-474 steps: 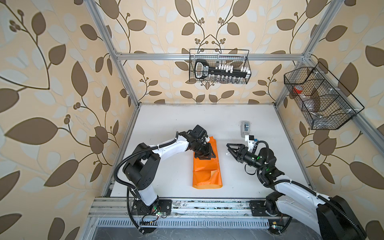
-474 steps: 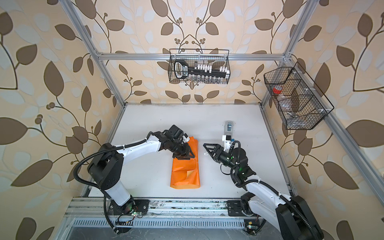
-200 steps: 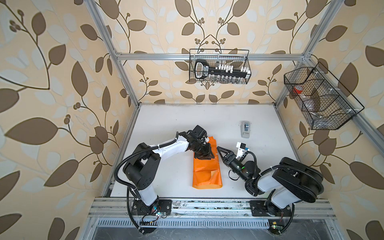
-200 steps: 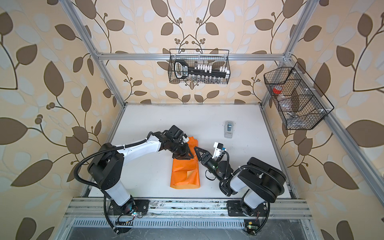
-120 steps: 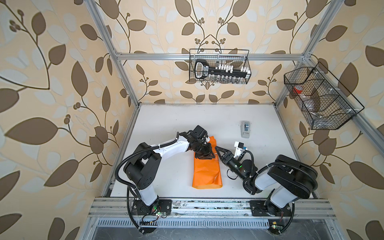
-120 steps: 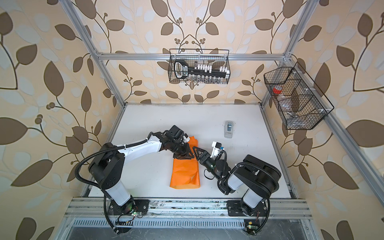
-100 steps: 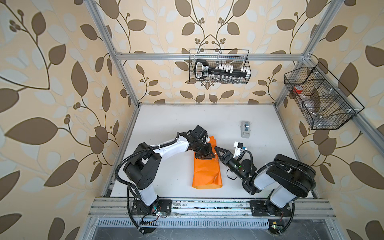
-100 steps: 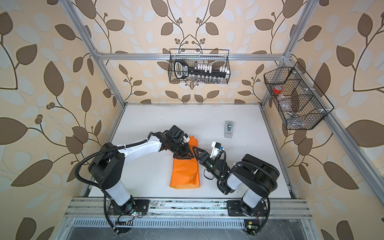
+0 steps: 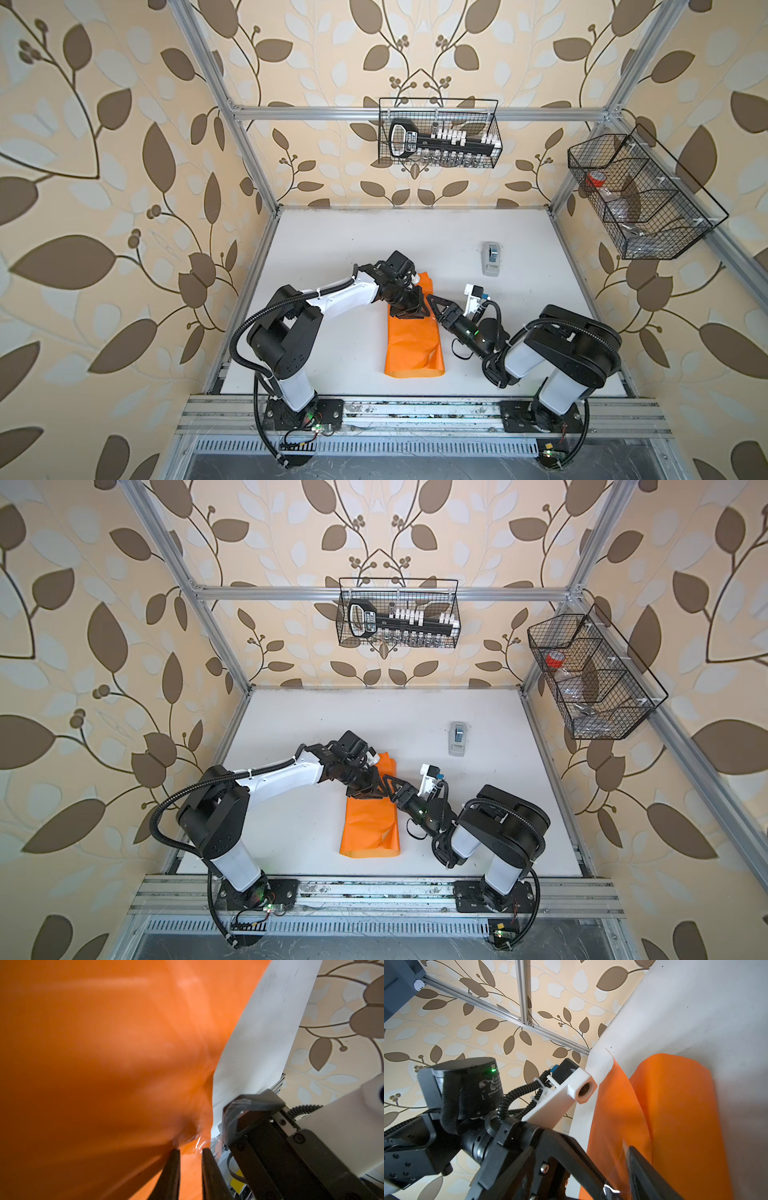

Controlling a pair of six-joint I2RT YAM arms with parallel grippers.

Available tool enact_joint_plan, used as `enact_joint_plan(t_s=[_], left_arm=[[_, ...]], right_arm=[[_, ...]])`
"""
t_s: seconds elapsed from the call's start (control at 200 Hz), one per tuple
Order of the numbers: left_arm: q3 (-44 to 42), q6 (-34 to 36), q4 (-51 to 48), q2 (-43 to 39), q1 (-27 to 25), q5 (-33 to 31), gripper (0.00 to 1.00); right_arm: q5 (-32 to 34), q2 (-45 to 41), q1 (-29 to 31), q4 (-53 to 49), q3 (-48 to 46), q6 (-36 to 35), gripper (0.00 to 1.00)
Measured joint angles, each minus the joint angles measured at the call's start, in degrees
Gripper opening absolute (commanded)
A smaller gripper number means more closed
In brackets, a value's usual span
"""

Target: Wrap the gift box in paper

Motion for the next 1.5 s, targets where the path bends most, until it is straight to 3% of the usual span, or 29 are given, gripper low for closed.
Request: enact_joint_plan(t_s=[0.65, 1.499], left_arm=[[-0.02, 0.0, -0.04, 0.0, 0.0, -0.07, 0.21], [-0.07, 0.0, 0.02, 0.0, 0.0, -0.07, 0.21]], right_arm=[[-0.35, -2.32, -1.92, 0.31, -0.09, -1.09, 0.71], [-0.02, 2.6, -0.42, 0.37, 1.55, -2.97, 0.71]])
